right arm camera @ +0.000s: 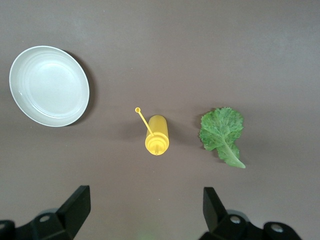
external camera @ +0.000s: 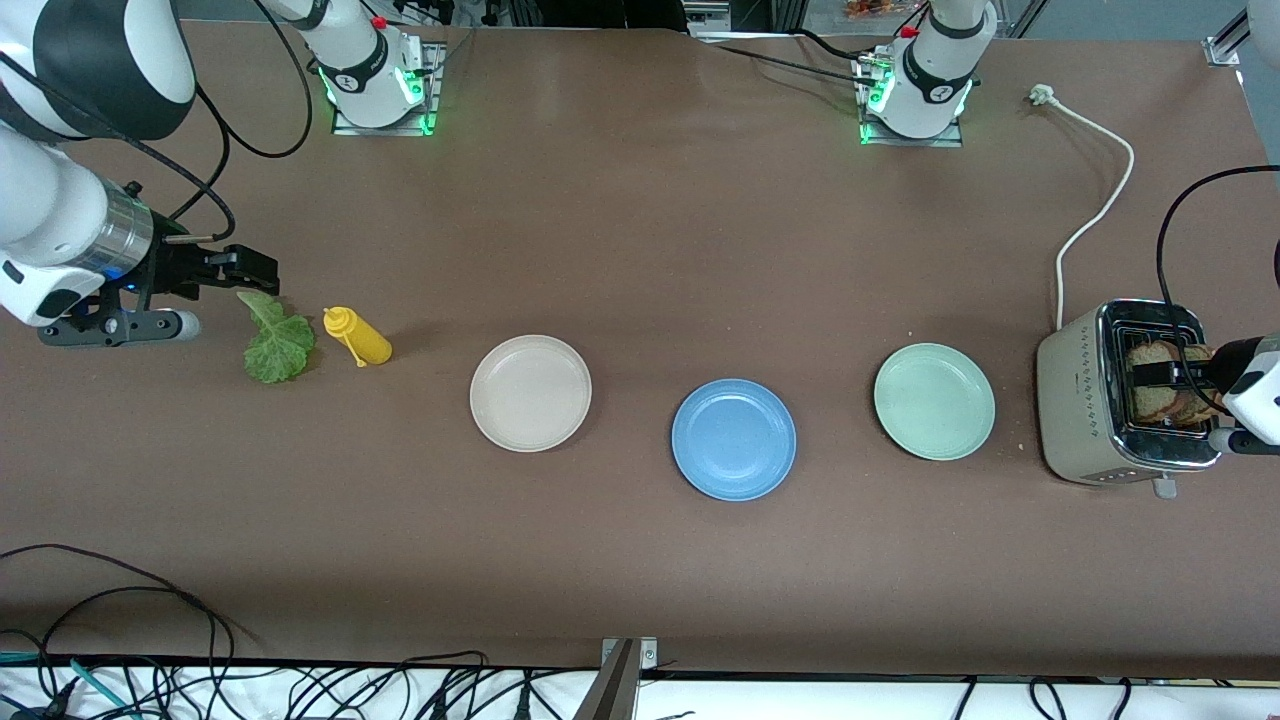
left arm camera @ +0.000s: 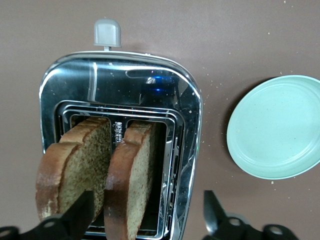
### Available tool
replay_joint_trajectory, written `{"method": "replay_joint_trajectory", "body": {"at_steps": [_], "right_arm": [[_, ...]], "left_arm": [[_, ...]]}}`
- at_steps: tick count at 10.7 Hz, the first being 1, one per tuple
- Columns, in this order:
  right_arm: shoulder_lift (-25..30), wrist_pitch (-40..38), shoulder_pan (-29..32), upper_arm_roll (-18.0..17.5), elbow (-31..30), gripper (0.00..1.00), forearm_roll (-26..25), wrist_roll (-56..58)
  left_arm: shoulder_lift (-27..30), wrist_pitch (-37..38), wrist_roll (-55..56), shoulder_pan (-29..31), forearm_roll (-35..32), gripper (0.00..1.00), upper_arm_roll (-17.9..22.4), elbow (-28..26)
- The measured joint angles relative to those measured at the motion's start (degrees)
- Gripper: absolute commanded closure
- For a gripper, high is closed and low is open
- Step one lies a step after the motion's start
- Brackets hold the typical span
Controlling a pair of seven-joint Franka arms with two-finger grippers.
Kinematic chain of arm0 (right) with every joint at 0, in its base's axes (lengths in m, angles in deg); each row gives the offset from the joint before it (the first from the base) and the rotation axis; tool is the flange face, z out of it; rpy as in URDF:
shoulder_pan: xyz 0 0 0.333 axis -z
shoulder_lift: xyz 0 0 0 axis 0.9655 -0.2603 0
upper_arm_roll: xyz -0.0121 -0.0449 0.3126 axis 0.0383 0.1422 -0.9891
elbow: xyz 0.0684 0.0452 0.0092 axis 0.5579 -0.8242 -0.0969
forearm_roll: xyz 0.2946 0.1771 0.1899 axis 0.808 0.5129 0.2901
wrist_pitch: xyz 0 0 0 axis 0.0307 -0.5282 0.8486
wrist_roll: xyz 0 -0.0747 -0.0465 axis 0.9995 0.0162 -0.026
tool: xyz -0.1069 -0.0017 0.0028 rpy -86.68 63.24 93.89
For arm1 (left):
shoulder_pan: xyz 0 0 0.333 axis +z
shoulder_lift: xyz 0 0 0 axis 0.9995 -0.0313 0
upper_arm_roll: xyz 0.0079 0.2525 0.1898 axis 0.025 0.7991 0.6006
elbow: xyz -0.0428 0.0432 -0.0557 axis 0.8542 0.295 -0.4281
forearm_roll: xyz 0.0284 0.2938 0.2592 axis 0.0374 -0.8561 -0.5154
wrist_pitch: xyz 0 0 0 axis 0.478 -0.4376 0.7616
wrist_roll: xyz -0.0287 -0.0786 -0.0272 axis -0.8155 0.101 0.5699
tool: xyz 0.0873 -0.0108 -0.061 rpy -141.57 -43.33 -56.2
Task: Make sandwich in blue plate with both arms
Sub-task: 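Move the left gripper over the toaster toward the bread slices, then lower the left gripper and grasp the outer bread slice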
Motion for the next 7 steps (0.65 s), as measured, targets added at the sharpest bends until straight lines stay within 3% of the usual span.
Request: {"method": "replay_joint_trajectory", "body": {"at_steps": [2, 5, 7], "right_arm": [[0.00, 0.00, 0.00, 0.00, 0.00, 0.00, 0.00, 0.00], [0.00, 0.00, 0.00, 0.00, 0.00, 0.00, 0.00, 0.00], [0.00, 0.00, 0.01, 0.00, 0.00, 0.00, 0.00, 0.00]], "left_arm": [[0.00, 0.00, -0.02, 0.00, 0.00, 0.42, 0.00, 0.11], [-0.01, 0.00, -0.11, 0.09, 0.00, 0.51, 0.03, 0.16], [-0.02, 0.00, -0.18, 0.11, 0.00, 0.71, 0.05, 0.19]]}}
